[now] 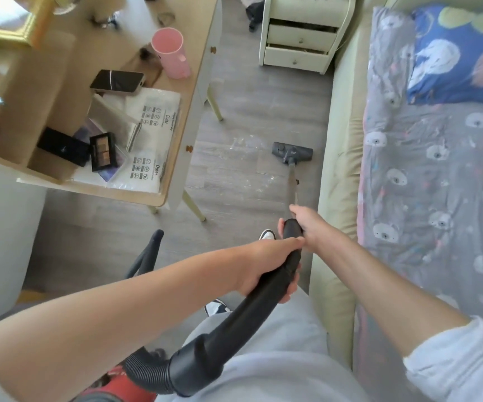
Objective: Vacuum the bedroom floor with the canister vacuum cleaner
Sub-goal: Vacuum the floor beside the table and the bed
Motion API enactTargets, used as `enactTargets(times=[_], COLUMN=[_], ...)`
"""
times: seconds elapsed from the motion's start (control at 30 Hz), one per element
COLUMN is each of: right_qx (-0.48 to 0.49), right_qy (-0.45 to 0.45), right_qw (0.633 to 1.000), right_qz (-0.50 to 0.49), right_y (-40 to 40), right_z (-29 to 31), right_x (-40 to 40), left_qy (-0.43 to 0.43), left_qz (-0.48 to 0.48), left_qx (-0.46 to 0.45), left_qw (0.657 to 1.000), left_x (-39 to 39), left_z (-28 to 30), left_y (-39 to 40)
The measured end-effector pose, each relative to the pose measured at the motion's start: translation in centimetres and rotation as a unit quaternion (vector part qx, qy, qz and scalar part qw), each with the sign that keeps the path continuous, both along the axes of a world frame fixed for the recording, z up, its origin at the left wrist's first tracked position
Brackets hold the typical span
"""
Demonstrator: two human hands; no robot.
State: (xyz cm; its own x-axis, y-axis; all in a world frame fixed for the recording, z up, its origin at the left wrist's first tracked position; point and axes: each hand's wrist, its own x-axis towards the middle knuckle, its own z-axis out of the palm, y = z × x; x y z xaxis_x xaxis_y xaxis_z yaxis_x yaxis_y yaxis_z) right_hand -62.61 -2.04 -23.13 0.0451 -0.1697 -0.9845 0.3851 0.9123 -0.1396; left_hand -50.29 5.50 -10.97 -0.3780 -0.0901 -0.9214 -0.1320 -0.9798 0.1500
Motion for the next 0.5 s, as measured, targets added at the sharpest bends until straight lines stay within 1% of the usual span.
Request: enactTargets(times=[0.07,0.17,0.3,0.4,0.5], right_qx=[-0.013,-0.041,-0.064,-0.081,-0.088], right_qy=[-0.005,0.014,0.038,0.037,0.040], right_qw=[1.000,0.999,0.997,0.996,0.995], right_qz=[0.003,0.002,0.010,0.024,0.024], right_y=[-1.1,-4.9,-12.3,-18.3,-22.7], right_z=[-0.2,-1.3,-3.7,-5.1,-5.9], right_x=[0.0,-0.2,-0.6,-0.8,-0.9], left_qy=[-0.026,-0.052,-0.060,-0.063,-0.060], left_qz=[0.014,0.041,0.045,0.026,0.015], left_qx=[-0.033,-0.069,-0.075,-0.096,-0.110], left_qw=[0.999,0.995,0.994,0.993,0.992], left_x=[-0.4,-1.7,-2.7,-2.9,-2.8], left_z=[-0.5,-2.2,-5.4,-7.8,-9.4], left_y=[-0.6,-3.5,-10.8,-16.8,-21.2])
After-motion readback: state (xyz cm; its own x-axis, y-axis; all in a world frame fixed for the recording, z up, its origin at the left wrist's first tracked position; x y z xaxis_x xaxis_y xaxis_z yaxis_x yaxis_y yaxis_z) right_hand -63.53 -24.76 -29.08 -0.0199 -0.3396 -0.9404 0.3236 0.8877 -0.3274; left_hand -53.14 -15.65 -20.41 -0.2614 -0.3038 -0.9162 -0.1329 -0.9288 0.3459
